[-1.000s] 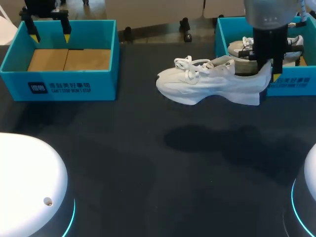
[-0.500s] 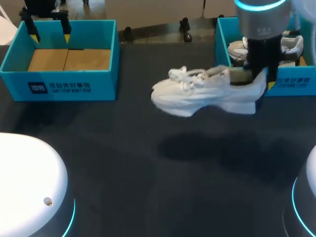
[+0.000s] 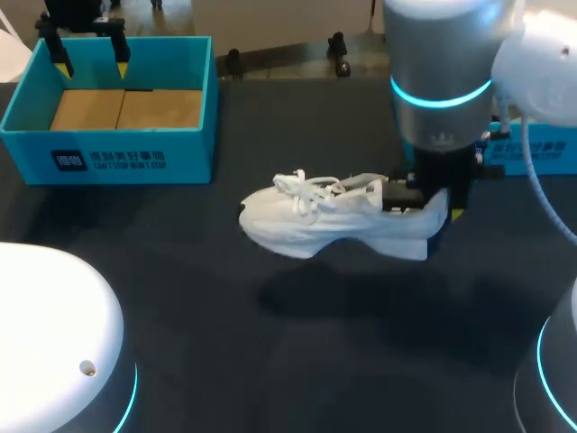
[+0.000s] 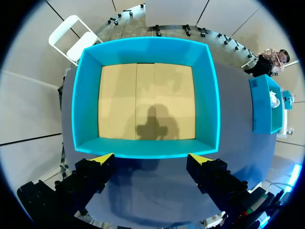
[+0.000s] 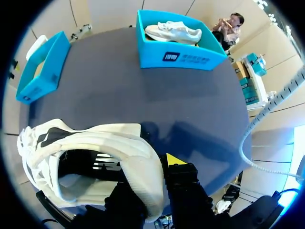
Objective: Take the shoe out of the shoebox, open the shoe tongue, remove and reinsert the insole, then place the shoe into the shoebox
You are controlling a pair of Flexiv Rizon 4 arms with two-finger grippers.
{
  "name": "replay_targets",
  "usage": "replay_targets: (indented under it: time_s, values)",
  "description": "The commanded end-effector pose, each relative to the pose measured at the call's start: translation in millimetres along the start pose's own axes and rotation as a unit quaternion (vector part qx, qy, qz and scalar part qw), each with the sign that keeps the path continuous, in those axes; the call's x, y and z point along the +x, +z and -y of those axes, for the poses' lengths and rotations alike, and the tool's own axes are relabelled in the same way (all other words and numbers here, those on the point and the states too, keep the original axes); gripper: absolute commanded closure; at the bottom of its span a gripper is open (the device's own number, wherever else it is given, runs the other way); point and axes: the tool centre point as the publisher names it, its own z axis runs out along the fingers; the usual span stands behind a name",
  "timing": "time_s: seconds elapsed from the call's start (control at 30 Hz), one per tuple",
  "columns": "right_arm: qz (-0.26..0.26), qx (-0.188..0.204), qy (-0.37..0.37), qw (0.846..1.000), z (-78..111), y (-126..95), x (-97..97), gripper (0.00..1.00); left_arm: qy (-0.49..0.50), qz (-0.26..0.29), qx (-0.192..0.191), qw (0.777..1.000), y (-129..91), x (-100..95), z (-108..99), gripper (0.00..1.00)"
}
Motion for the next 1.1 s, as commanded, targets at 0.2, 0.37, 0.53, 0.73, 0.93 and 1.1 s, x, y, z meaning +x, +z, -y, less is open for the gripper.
replay_targets:
  time_s: [0.2, 0.37, 0.53, 0.73, 0.93, 1.1]
  values:
    - [-0.006, 0.0, -0.018, 1.0, 7.6, 32, 39.5, 1.0, 0.0, 0.0, 0.0, 1.0, 0, 0.0, 0, 0.0]
    - [-0.007, 0.003, -0.02, 1.0, 13.5, 45, 54.0, 1.0, 0.0, 0.0, 0.0, 1.0, 0, 0.0, 0, 0.0]
    - [-0.01, -0.001, -0.021, 1.0, 21.3, 54, 62.6, 1.0, 0.0, 0.0, 0.0, 1.0, 0, 0.0, 0, 0.0]
    - [-0.011, 0.001, -0.028, 1.0, 35.3, 71, 73.9, 1.0, 0.0, 0.0, 0.0, 1.0, 0, 0.0, 0, 0.0]
    - [-0.02, 0.011, -0.03, 0.999, 50.8, 93, 85.1, 1.0, 0.0, 0.0, 0.0, 1.0, 0, 0.0, 0, 0.0]
    - [-0.023, 0.015, -0.031, 0.999, 54.2, 108, 88.3, 1.0, 0.0, 0.0, 0.0, 1.0, 0, 0.0, 0, 0.0]
